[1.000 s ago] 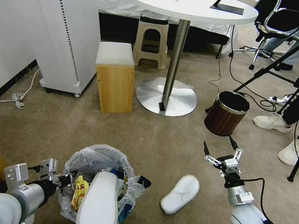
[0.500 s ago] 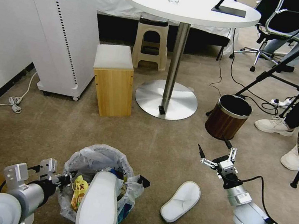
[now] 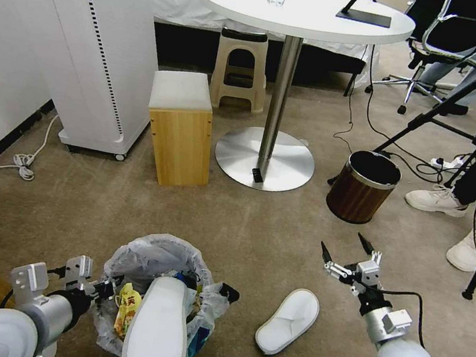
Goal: Pick up the trash bin and place the garbage on the floor into it.
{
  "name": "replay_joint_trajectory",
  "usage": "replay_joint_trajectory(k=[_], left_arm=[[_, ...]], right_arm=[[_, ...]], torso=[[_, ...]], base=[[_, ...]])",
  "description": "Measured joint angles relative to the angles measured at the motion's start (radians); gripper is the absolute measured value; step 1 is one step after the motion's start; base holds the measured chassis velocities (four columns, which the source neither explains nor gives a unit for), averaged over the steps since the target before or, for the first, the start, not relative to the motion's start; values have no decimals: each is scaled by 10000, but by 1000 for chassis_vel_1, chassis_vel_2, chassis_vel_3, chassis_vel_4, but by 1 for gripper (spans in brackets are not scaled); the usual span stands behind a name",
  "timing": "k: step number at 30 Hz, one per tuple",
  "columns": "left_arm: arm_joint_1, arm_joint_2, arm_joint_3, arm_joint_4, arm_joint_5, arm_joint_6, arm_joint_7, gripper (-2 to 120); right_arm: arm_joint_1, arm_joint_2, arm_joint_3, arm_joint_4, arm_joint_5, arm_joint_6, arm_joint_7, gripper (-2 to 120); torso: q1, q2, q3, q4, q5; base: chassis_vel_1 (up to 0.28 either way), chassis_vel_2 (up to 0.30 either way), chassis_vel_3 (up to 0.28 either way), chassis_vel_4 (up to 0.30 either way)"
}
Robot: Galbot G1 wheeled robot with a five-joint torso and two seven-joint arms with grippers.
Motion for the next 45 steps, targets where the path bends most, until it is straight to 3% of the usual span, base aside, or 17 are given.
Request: replay_joint_trajectory(k=[4,17,25,45], left_arm=[[-24,-113,192,198,162,-6,97,0],[143,-382,527,269,595,15,369,0],[151,-290,303,157,402,18,325,0],[460,-384,216,71,730,-8,451,0]], right_arm=[[-102,6,33,342,863,-769,551,100],[-235,424,-135,-366,1258,-983,535,100],[-373,699,-335,-336,1559,-1371,529,100],[-565,709,-406,1037,3214,-2864,996,100]], torso=[[0,0,1,2,-2],[1,0,1,3,-1],[2,0,1,3,2],[1,0,1,1,1]], base=[[0,0,0,0],[0,0,0,0],[0,0,0,0],[0,0,0,0]])
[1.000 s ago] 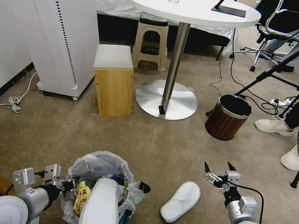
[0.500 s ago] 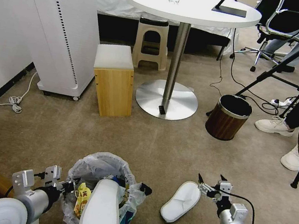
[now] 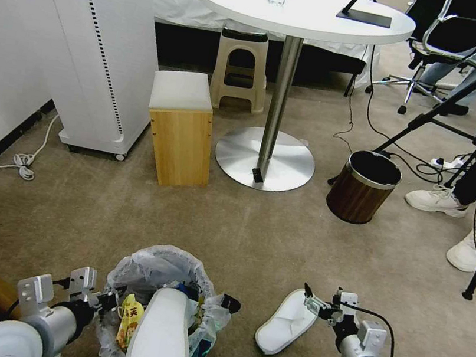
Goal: Pick up the trash bin and place the garbage on the floor into it.
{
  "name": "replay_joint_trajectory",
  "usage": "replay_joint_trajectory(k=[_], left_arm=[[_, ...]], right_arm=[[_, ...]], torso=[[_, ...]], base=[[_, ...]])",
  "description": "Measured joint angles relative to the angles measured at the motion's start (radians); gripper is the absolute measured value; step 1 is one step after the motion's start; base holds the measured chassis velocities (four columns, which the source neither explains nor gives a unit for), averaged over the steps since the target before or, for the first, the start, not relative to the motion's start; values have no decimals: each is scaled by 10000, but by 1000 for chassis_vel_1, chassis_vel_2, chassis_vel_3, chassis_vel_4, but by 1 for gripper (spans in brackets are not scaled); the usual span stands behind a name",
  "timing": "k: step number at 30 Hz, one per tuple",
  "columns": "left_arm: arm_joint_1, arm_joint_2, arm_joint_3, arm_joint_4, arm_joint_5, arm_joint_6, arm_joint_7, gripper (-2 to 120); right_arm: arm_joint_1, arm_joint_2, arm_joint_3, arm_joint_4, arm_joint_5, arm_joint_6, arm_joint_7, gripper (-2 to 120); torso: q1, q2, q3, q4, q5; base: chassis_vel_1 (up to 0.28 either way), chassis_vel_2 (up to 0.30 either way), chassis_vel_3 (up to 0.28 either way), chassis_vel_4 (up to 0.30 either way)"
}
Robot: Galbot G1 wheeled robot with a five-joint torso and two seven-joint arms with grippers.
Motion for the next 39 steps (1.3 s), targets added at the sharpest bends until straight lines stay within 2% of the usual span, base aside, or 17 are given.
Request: replay_joint_trajectory(k=[8,20,32,39], left_arm=[[20,32,-20,17,20,-46,3,0],[-230,257,-168,186,-175,-129,-12,0],[-316,387,-56,289,-317,-147,-37,0],[-272,461,-58,308,-388,-151,-50,0]], right_arm=[[-538,-277,109,246,75,-679,391,100],[-1493,-682,319,389,-161,-816,818,100],[-1568,137,53,218,-85,-988,1224,99],[-1422,603,-27,76,202,-858,1067,99]], torso=[[0,0,0,0,-2],[0,0,0,-2,-2],[0,0,-1,0,-2],[0,0,0,0,-4]], base=[[0,0,0,0],[0,0,0,0],[0,0,0,0],[0,0,0,0]])
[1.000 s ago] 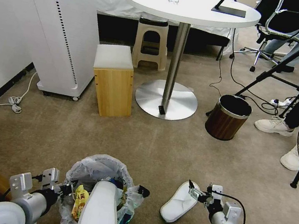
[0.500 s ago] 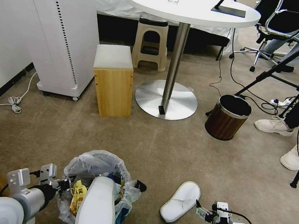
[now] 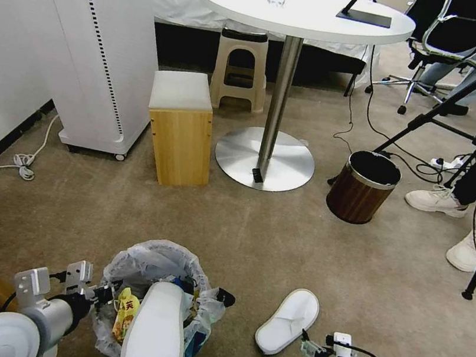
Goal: Pick up the trash bin and place the garbage on the floor into it.
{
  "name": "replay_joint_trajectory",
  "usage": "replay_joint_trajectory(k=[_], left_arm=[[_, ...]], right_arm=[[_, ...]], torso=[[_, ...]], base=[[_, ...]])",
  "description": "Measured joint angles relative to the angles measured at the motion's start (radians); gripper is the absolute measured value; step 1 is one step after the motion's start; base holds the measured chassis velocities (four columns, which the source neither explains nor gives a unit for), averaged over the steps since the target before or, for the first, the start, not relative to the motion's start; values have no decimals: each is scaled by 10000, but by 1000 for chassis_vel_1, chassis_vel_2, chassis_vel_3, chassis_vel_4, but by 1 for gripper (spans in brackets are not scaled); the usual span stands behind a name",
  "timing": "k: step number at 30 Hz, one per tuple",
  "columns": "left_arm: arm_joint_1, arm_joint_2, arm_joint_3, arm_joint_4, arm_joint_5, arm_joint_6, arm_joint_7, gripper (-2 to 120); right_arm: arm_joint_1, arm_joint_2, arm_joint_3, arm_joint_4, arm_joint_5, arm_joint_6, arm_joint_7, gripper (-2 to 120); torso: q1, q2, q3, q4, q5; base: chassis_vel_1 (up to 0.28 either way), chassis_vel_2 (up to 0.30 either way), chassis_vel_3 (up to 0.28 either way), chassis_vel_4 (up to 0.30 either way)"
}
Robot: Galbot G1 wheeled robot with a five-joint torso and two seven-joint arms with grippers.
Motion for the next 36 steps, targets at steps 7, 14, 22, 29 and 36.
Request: replay_joint_trajectory(k=[7,14,22,29,36], left_arm=[[74,-33,35,10,30,-1,-13,0],[205,-52,-3,-22,79,0,-54,0],[236,-27,-68,-101,39,-4,-142,0],[316,-72,-82,-108,74,-4,-147,0],[403,-69,-117,-150,84,-5,-141,0]], right_arm=[[227,571,-21,-75,510,201,-65,98],[476,1272,-35,-434,632,356,-227,96],[458,1572,2,-562,659,434,-100,91],[366,1804,139,-675,624,474,-47,91],[706,1828,261,-847,865,437,-111,96]], torso=[[0,0,0,1,0],[0,0,0,1,2],[0,0,0,0,1],[0,0,0,0,1],[0,0,0,1,2]], base=[[0,0,0,0],[0,0,0,0],[0,0,0,0],[0,0,0,0],[0,0,0,0]])
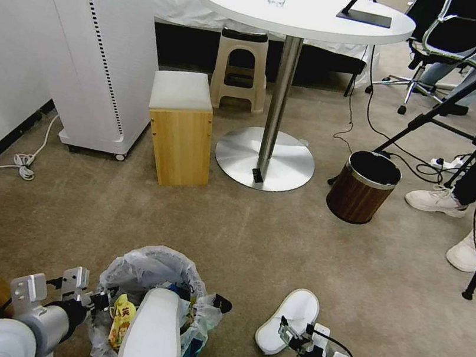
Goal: Pick up the trash bin and place the garbage on the floor into it.
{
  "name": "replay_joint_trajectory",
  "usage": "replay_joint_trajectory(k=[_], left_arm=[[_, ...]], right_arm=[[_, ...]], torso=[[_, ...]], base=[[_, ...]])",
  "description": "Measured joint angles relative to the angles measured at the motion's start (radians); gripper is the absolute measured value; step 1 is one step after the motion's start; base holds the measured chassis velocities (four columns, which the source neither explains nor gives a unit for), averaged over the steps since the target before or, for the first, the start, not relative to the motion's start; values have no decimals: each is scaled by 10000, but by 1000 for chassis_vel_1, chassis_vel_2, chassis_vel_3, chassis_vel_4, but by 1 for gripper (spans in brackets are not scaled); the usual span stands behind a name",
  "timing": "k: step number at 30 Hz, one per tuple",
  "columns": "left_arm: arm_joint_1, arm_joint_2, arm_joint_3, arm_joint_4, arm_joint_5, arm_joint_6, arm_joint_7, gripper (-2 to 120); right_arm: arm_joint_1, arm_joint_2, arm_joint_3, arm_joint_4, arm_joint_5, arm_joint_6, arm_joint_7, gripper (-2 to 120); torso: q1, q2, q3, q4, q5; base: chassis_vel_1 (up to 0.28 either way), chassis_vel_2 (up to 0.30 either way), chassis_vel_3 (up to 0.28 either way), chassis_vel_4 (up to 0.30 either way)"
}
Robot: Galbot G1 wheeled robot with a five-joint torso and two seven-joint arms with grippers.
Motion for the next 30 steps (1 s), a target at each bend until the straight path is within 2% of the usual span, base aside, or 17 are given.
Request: replay_joint_trajectory(k=[11,23,30], left_arm=[[118,-86,9,1,87,-1,40,0],[19,-47,-80,45,60,-63,62,0],[-23,-42,-34,69,43,-76,77,0]], right_arm=[[973,297,25,-602,571,-157,-33,93],[913,371,182,-1319,453,-150,65,93],[826,399,269,-1604,330,-54,79,88]], torso=[[0,0,0,0,0],[1,0,0,-2,0],[0,0,0,-1,0]], base=[[0,0,0,0],[0,0,0,0],[0,0,0,0]])
